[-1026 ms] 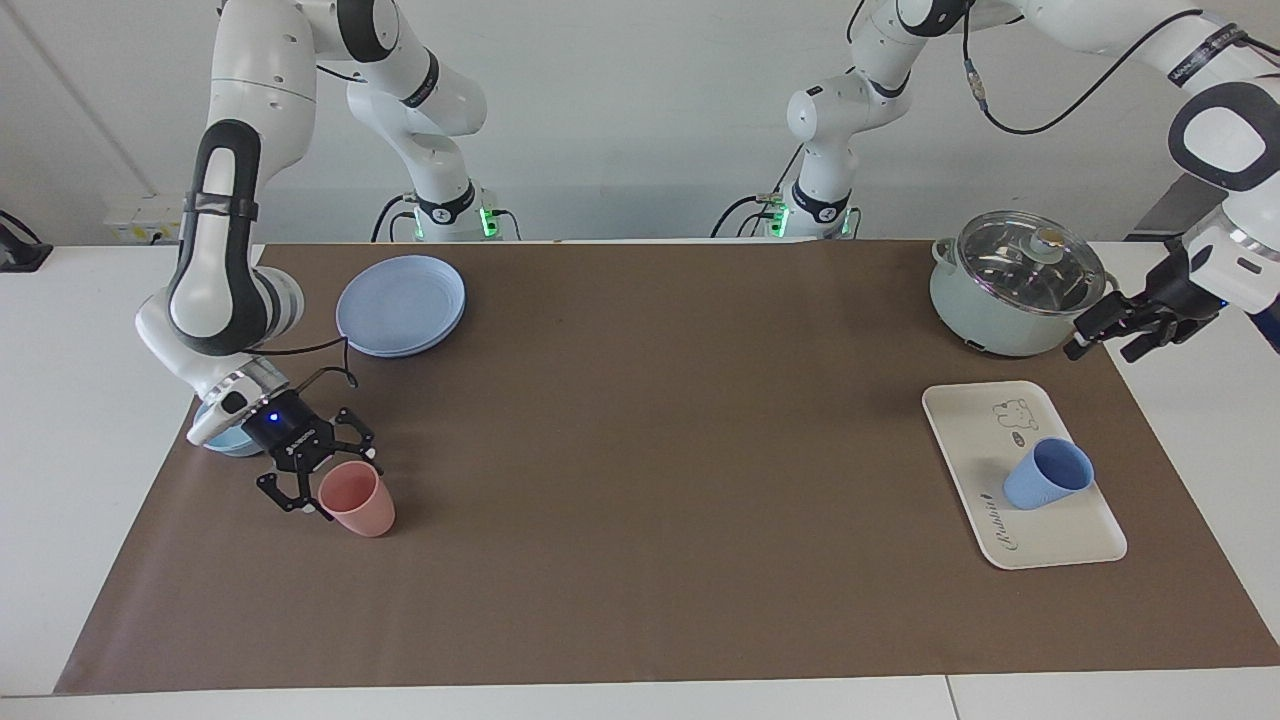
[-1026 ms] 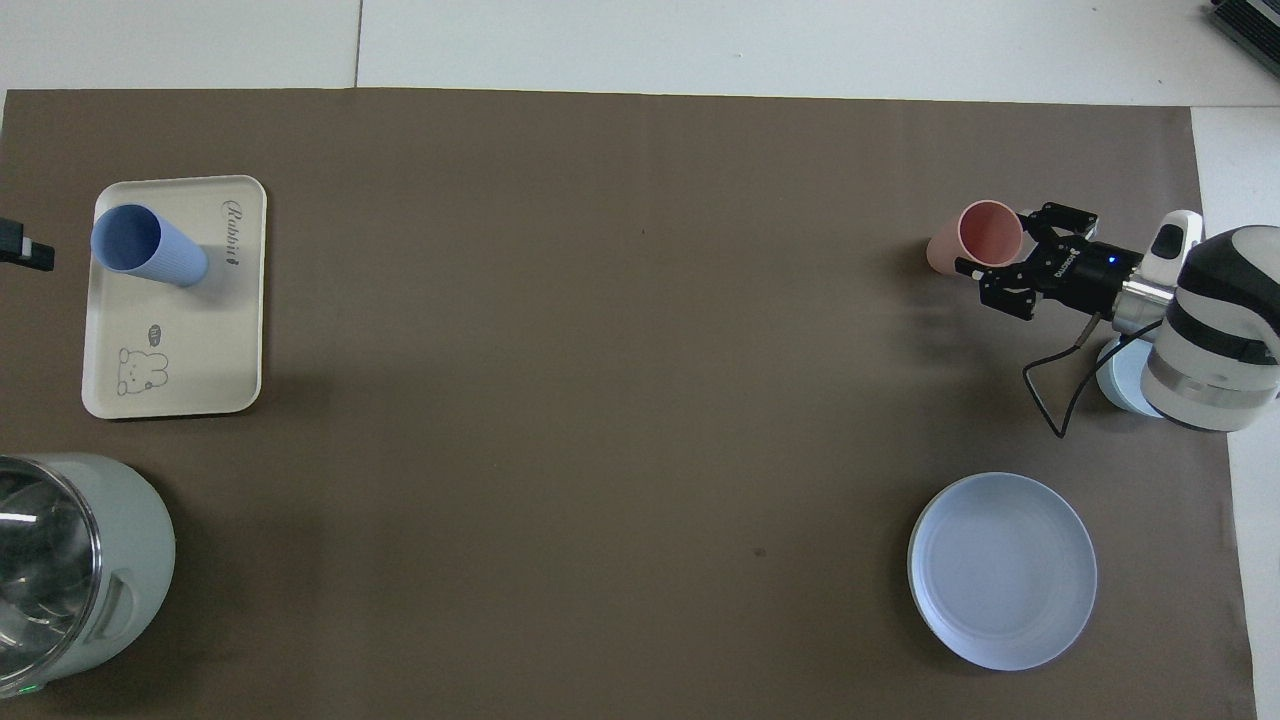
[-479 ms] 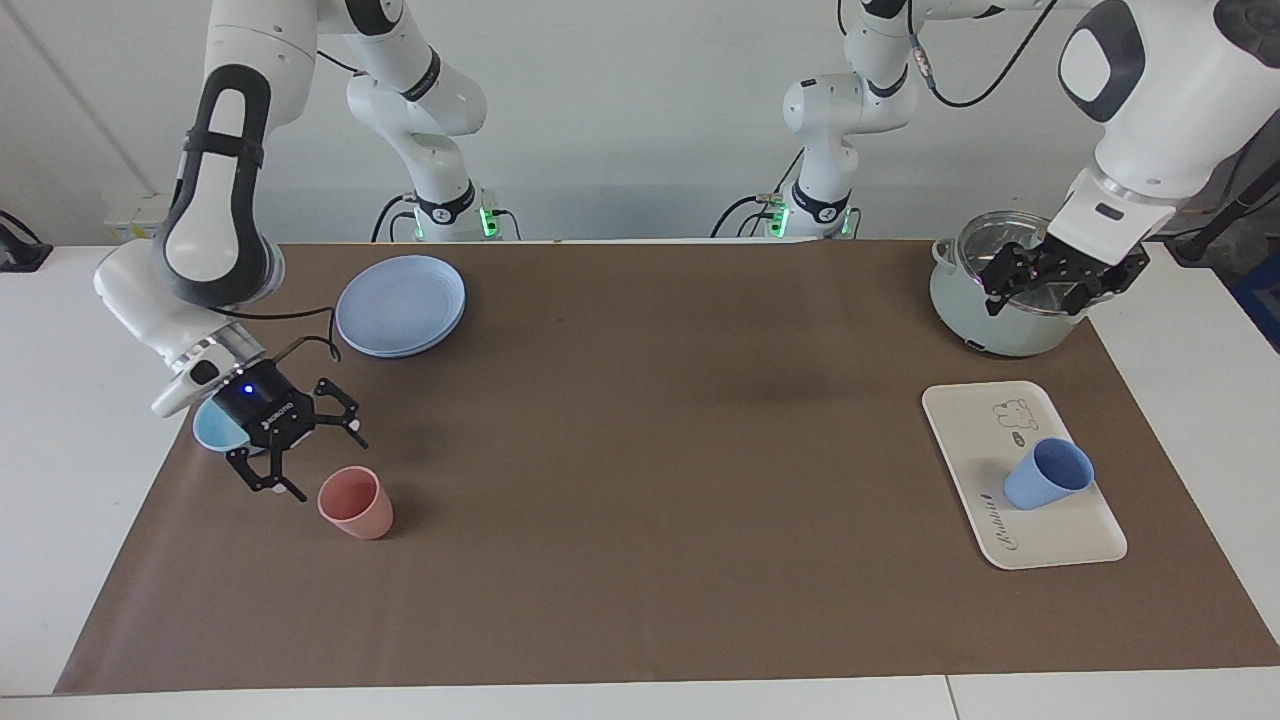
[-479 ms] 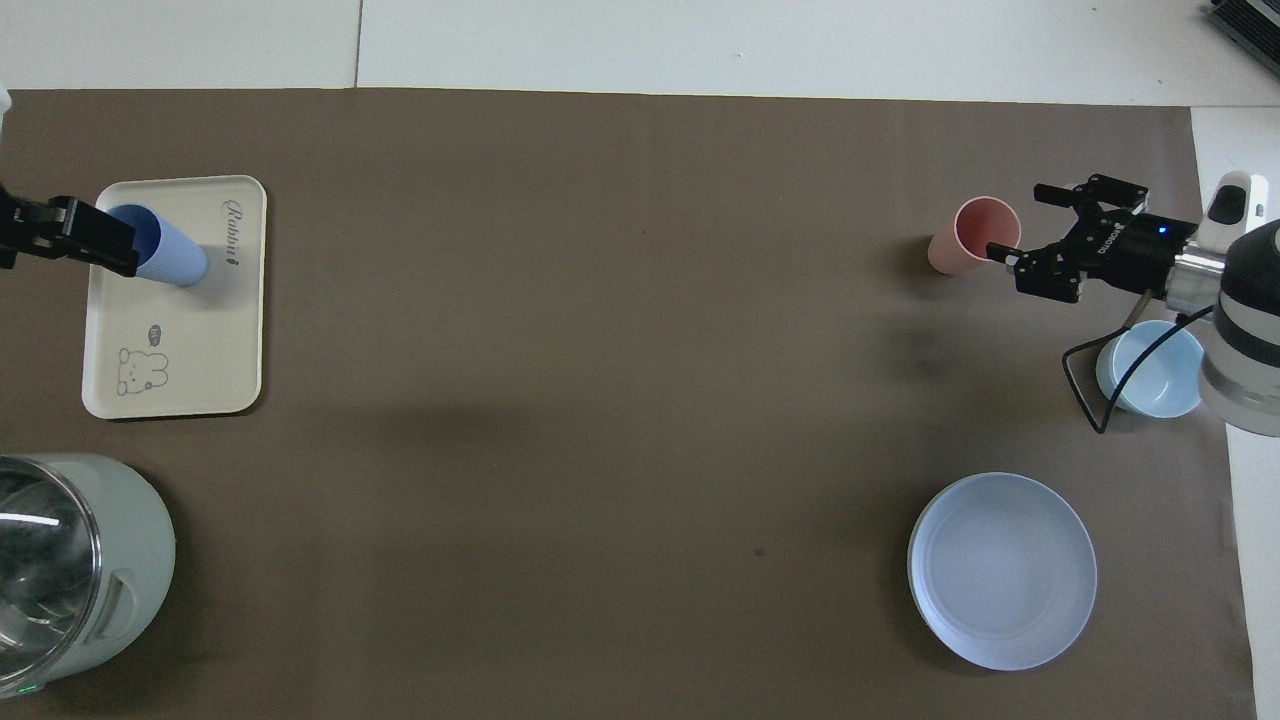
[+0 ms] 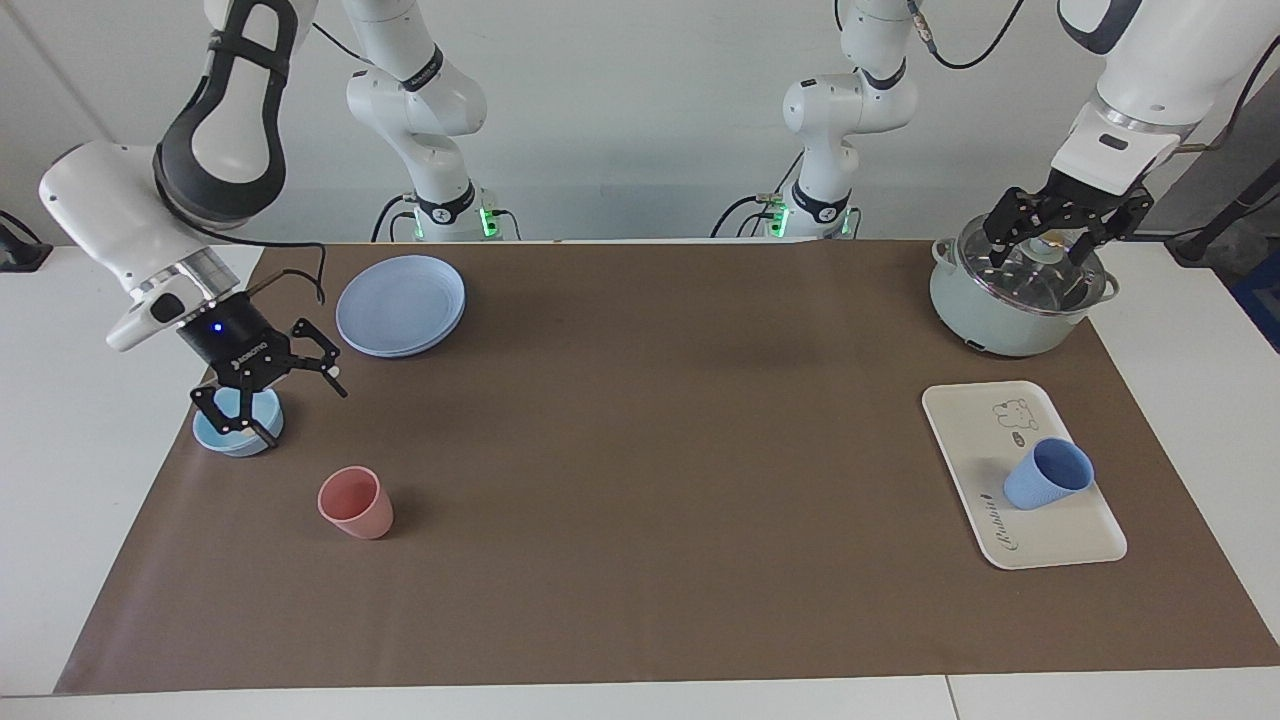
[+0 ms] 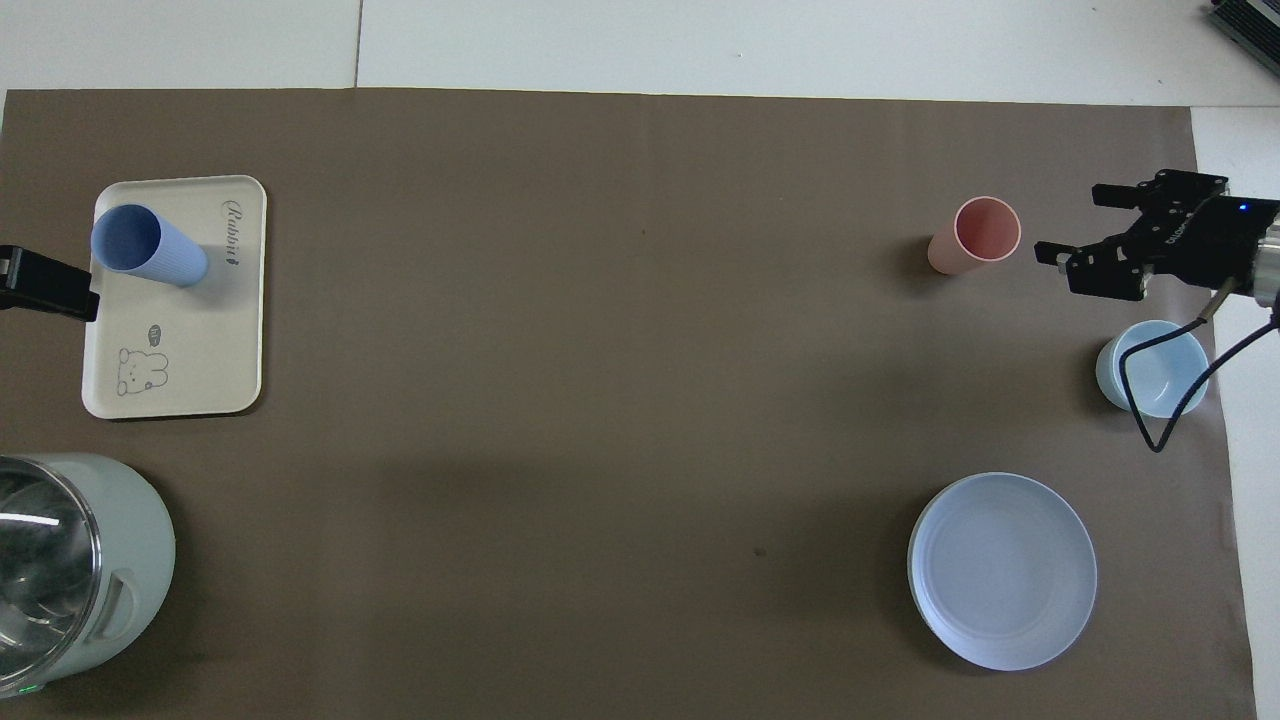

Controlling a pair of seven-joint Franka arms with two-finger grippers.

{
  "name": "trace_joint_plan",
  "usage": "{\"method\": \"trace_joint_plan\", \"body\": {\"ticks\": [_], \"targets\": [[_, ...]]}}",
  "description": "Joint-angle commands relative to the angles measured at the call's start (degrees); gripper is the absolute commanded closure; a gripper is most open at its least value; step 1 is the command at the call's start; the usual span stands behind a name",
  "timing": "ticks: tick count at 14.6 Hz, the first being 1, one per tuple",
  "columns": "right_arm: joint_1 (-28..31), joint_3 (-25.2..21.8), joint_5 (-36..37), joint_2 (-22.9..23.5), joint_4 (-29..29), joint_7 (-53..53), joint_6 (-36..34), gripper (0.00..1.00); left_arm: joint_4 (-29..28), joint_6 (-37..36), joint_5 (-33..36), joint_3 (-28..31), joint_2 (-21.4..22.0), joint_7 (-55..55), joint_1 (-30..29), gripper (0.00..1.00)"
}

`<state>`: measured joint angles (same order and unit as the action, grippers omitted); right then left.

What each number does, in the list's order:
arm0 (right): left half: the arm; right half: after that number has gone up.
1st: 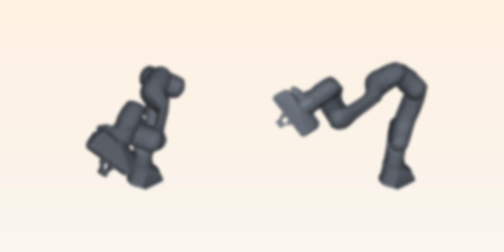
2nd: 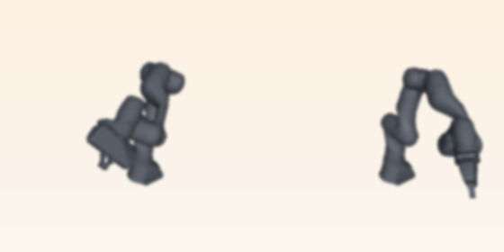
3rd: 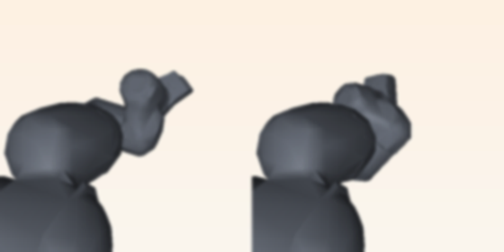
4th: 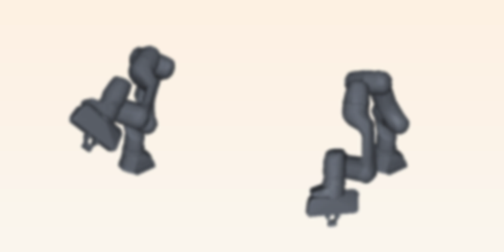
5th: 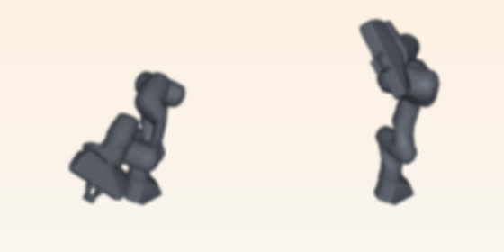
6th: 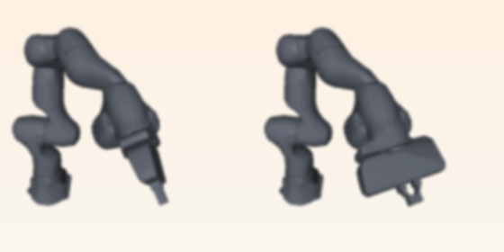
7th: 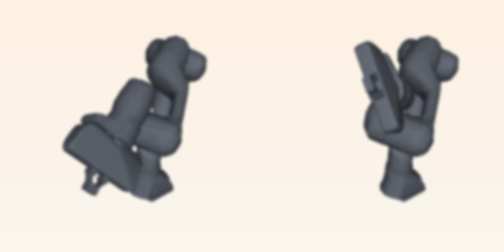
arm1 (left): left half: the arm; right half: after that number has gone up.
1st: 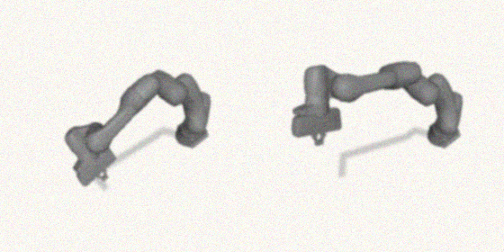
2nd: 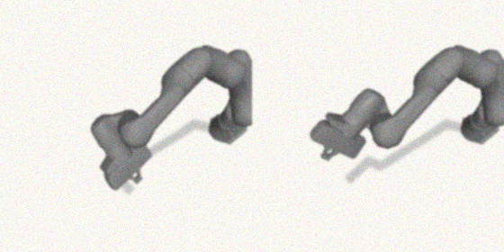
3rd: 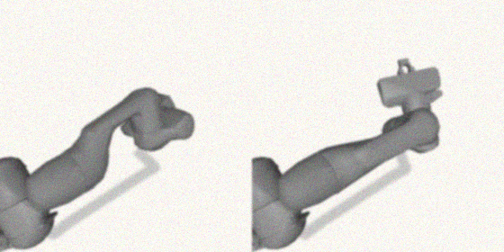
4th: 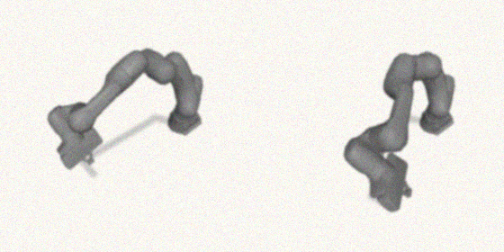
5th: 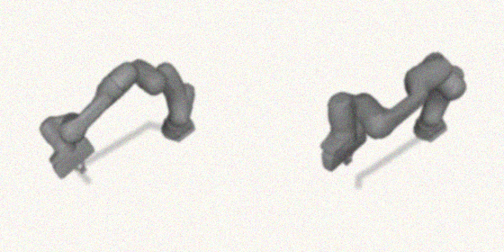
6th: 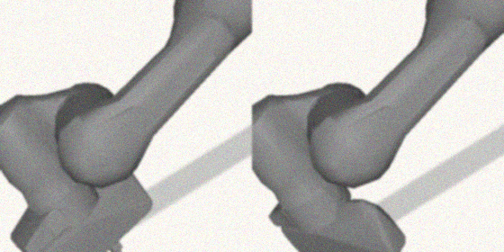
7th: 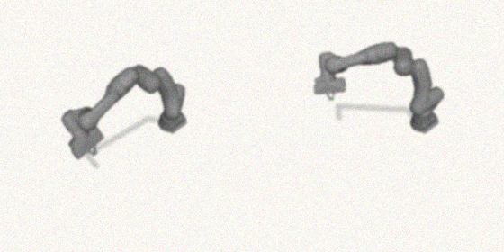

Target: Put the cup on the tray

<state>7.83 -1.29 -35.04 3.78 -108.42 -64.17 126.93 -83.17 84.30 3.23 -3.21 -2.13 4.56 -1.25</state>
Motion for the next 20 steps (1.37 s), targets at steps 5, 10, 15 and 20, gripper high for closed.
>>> {"method": "trace_joint_plan", "body": {"ticks": [5,10,15,20], "targets": [[-12.0,0.6,37.1,-8.3,0.3,52.5,-12.9,0.00,-4.5,2.1,-3.3,-0.1,3.0,-2.2,-0.4,0.00],[-12.1,0.2,38.6,-4.9,16.9,68.9,-32.7,0.00,-4.1,1.9,-4.9,-0.1,3.0,-2.1,-0.4,0.00],[-7.1,-0.4,33.6,-5.7,18.2,68.9,-39.2,0.00,-4.5,1.9,-4.9,0.0,3.1,-2.2,-0.3,0.00],[-7.7,-0.6,35.4,-6.3,17.7,66.2,-40.4,0.00,-4.1,2.3,-4.9,-0.2,2.9,-2.3,-0.2,0.00]]}}
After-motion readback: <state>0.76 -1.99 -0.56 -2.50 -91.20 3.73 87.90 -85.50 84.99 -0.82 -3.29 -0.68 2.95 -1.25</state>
